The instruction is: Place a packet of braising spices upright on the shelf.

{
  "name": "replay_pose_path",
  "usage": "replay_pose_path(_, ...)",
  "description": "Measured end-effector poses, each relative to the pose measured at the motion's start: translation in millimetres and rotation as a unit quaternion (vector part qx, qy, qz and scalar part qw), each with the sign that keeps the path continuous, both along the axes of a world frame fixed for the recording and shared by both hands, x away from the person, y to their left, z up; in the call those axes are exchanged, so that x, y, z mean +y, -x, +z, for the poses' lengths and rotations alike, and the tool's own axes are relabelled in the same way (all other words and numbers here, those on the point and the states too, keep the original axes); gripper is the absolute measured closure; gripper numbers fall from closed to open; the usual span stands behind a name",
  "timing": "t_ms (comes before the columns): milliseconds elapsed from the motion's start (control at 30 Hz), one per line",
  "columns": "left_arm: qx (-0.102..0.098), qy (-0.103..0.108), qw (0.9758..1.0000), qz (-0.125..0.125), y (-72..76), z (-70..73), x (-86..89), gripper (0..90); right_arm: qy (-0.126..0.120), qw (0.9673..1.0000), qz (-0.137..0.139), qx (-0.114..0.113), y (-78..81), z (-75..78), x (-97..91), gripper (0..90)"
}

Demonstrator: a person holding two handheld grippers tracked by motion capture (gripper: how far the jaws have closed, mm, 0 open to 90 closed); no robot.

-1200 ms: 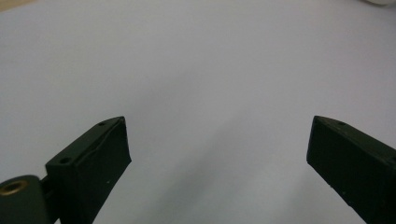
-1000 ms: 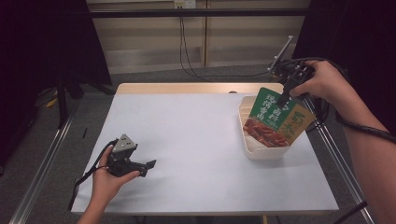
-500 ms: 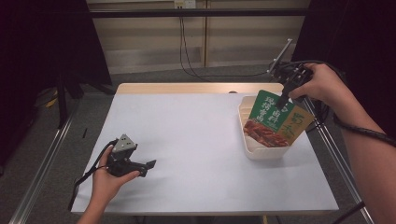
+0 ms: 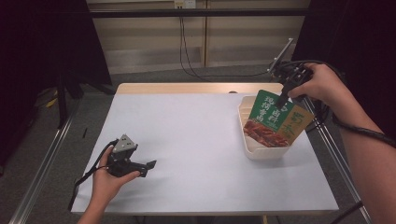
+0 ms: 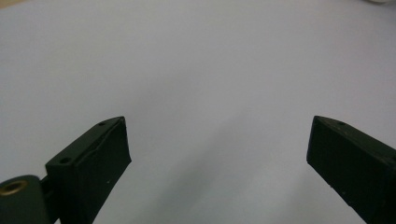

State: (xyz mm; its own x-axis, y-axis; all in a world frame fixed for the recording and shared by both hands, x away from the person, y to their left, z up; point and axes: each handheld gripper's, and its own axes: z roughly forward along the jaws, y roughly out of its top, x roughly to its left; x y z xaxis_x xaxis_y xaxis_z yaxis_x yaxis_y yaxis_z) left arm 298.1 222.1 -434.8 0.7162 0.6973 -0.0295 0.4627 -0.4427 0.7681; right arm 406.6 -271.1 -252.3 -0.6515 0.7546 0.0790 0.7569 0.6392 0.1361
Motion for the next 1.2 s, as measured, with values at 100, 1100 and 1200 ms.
replay_pose_path(100,0.0,0.002,1.0,0.001,0.4,0.2,0.0,5.7,-0.004,0.9999,-0.005,-0.013,0.2,3.1,-1.6,81.0)
replay_pose_path(1100,0.008,0.002,1.0,-0.003,2.5,0.7,-0.2,5.6,-0.007,0.9989,0.011,-0.046,19.0,33.6,24.4,43.5)
replay_pose_path(1200,0.009,0.009,0.9999,-0.002,2.6,0.8,-0.2,5.6,-0.007,0.999,0.012,-0.043,19.6,29.9,29.4,42.2)
